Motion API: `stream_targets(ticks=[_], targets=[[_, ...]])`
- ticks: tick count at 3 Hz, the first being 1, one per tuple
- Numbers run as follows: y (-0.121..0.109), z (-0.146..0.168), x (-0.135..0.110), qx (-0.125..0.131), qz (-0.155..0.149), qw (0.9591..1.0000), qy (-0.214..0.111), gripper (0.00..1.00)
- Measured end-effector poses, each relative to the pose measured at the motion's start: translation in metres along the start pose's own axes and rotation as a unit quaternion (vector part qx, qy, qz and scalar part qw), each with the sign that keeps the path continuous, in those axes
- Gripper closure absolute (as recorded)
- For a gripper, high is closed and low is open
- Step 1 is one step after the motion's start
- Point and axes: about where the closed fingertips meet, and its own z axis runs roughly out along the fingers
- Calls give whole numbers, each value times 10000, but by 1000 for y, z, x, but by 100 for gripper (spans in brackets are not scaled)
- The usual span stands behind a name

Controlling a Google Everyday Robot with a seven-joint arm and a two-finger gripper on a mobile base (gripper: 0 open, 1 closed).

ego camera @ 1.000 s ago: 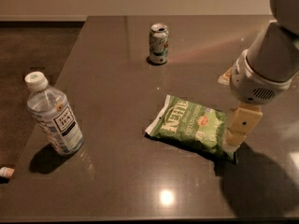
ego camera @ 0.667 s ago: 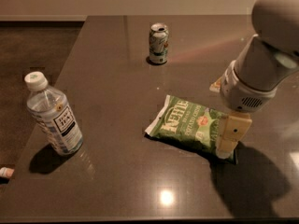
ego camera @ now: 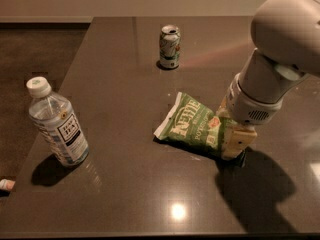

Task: Pick green jalapeno chip bag

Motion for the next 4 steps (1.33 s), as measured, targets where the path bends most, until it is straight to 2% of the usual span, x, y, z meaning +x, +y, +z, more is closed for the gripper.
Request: stream_targets(ticks=[1, 2, 3, 4], targets=[[-4, -15, -1, 127, -55, 9999, 34, 62], [-16, -57, -8, 438, -44, 9990, -34, 85], [-35, -101, -10, 740, 44, 9972, -70, 100], [-56, -148, -10, 961, 182, 9952, -87, 100]])
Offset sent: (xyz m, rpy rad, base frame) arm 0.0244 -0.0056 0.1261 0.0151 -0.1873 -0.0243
